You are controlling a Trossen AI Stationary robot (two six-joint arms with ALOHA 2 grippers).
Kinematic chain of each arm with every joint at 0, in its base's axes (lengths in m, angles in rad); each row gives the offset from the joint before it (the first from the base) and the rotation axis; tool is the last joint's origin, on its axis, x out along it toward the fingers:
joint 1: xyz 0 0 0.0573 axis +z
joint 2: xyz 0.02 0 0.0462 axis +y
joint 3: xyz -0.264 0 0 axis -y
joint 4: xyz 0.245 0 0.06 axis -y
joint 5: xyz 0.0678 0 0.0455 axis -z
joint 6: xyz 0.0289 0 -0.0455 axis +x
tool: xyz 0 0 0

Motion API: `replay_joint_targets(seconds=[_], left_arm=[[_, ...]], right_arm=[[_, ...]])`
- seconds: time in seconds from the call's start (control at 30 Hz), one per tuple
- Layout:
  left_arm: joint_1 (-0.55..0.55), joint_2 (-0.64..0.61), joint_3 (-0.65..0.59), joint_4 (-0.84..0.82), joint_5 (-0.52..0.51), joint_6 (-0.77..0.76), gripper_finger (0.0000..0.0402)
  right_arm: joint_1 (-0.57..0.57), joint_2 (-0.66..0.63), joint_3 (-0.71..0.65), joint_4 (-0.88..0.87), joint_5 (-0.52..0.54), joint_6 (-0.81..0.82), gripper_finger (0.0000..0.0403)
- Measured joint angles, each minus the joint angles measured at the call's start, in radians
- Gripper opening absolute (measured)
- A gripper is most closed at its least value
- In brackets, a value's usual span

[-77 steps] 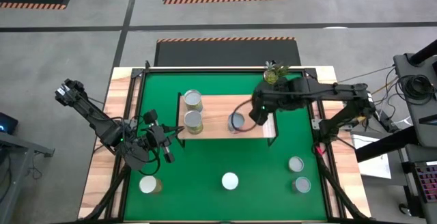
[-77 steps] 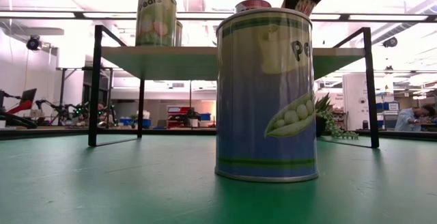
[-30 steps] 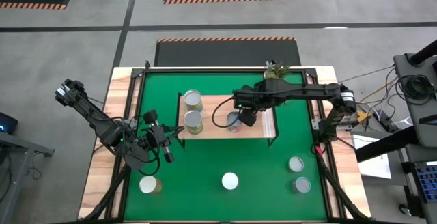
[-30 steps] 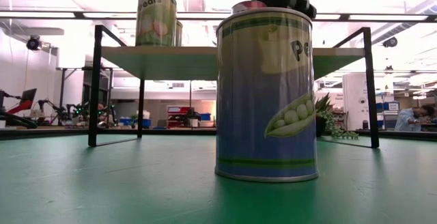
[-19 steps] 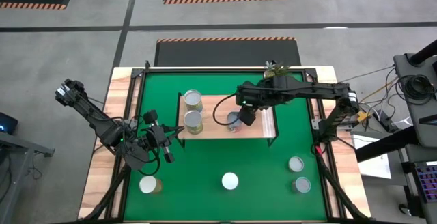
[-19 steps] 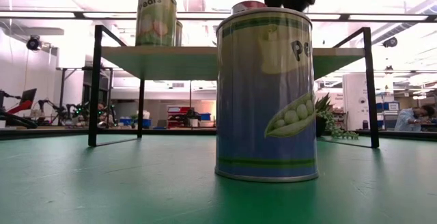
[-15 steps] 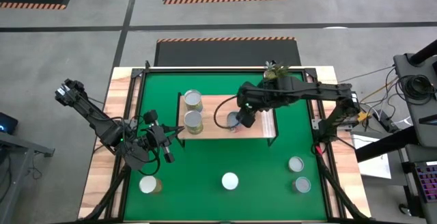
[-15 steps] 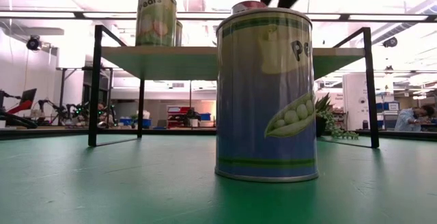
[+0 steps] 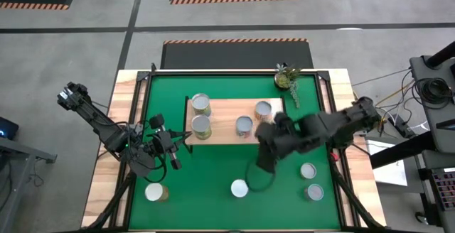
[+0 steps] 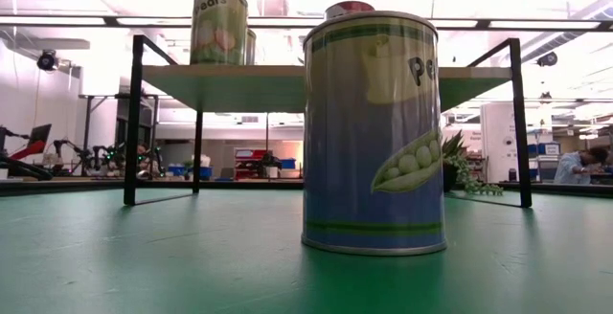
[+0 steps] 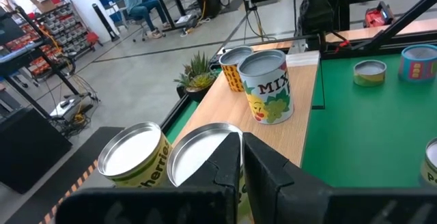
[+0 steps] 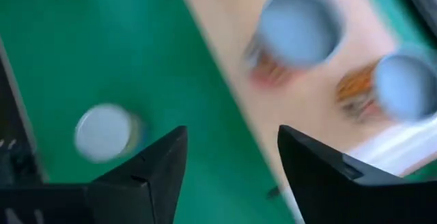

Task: Pick and place cans onto a shelf
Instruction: Put the canned blue on the shelf

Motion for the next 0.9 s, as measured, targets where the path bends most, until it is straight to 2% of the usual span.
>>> replay_joint_targets(seconds=[0.2, 0.4, 0.9], left_arm=[[0.0, 0.0, 0.0, 0.003, 0.008, -0.006, 0.0], [0.0, 0.0, 0.0, 0.004, 0.008, -0.007, 0.0], [0.0, 0.0, 0.0, 0.007, 0.008, -0.007, 0.0]], right_arm=[[0.162, -0.011, -0.128, -0.049, -0.068, 0.212, 0.0198], [0.245, -0.022, -0.286, -0.047, -0.108, 0.433, 0.019], [0.268, -0.113, -0.588, 0.038, -0.204, 0.618, 0.0189]])
